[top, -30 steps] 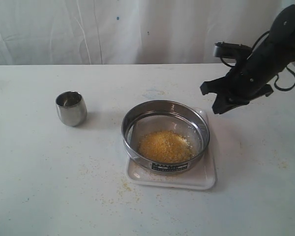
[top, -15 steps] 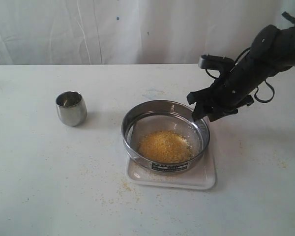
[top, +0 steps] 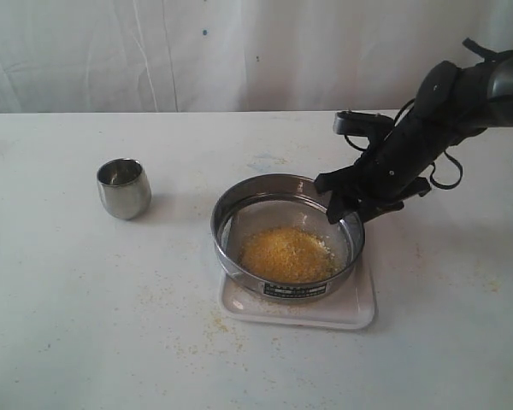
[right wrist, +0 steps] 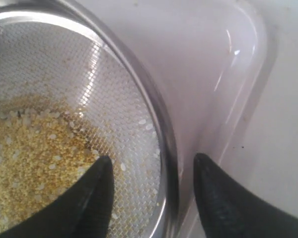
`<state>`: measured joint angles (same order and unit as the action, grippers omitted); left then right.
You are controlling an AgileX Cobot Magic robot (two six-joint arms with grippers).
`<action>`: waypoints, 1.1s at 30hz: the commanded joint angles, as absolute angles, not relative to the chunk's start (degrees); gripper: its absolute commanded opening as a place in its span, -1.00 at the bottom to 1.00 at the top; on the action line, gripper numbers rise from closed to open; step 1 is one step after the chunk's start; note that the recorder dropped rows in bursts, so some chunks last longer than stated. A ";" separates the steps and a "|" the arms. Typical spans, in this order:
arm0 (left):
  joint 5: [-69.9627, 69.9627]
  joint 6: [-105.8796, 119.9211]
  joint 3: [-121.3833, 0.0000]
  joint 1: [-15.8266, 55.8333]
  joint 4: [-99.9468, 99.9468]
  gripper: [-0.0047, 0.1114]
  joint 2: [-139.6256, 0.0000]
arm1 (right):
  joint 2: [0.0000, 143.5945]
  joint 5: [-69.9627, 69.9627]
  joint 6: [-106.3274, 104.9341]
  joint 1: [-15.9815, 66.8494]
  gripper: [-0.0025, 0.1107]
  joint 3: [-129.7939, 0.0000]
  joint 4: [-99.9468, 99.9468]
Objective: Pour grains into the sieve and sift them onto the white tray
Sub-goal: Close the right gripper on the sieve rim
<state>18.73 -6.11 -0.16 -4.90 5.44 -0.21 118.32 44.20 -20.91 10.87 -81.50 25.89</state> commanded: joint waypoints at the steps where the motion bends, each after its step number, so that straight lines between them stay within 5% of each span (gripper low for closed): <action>1: 20.13 -5.98 0.00 -5.14 5.19 -0.92 0.00 | 119.44 45.13 -20.28 10.94 -0.21 -81.65 25.03; 11: 20.13 -5.98 0.00 -5.14 5.19 -0.92 0.00 | 119.52 46.28 -20.10 10.94 -0.96 -81.65 24.91; 33: 20.13 -5.98 0.00 -5.14 5.19 -0.92 0.00 | 117.26 46.18 -11.55 10.74 -0.96 -85.49 14.10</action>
